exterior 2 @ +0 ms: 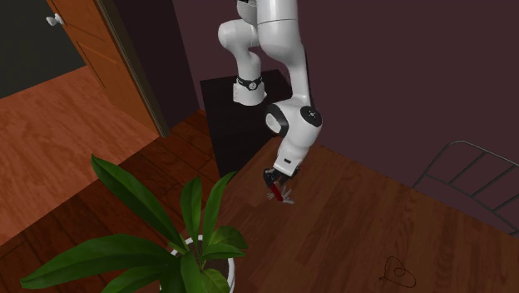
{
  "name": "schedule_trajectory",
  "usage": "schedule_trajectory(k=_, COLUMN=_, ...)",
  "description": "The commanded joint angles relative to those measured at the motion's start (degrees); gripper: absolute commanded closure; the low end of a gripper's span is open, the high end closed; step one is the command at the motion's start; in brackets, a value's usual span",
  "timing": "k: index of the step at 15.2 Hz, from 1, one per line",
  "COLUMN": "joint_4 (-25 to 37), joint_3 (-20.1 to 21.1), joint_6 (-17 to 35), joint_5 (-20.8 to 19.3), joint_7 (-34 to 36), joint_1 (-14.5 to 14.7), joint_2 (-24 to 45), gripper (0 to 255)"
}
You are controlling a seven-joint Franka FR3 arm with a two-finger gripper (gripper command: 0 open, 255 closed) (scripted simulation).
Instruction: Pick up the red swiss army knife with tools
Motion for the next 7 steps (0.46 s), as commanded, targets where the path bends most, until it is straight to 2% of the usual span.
schedule_trajectory(k=1, joint_4=-0.68, joint_3=0.26, joint_6=-1.0, joint_5=0.38, joint_7=-0.67, joint_1=-0.3, joint_2=-1.72, gripper=255)
schedule_trajectory(k=7, joint_4=-1.38, joint_3=0.84, joint_6=-3.26, joint_5=1.29, joint_7=-1.86, joint_1=-0.66, joint_2=-4.73, gripper=255)
